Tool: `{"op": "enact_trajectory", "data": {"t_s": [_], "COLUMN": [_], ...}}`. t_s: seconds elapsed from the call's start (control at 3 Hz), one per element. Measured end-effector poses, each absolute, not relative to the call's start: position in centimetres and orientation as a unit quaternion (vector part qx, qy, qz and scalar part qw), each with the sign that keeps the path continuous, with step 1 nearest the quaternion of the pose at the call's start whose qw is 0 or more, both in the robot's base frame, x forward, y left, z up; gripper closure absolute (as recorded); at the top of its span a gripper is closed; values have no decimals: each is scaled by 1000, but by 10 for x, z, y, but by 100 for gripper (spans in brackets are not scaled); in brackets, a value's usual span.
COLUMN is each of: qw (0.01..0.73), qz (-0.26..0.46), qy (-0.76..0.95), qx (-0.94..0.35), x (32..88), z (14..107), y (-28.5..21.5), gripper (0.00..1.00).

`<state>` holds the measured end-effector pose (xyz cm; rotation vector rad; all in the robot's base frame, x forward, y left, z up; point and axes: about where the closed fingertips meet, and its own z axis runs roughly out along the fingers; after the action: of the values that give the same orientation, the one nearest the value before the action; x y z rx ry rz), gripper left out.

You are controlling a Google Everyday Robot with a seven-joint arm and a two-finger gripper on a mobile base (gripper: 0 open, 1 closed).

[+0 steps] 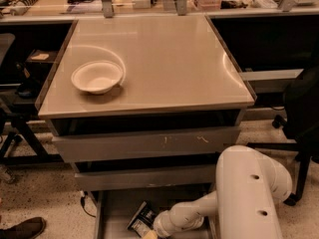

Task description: Pick blue chip bag from bottom drawer and place on counter

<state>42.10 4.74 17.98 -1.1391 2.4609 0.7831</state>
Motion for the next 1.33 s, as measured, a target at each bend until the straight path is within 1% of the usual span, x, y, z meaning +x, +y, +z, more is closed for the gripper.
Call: {"op": "enact_trajectory", "data": {"t_s": [0.67, 1.33], "qw": [141, 118], "qz": [268, 269], "qy": [870, 884], "qx": [-389, -364], "x": [422, 409], "z": [151, 125], "y": [38, 36], "gripper": [0, 0]}}
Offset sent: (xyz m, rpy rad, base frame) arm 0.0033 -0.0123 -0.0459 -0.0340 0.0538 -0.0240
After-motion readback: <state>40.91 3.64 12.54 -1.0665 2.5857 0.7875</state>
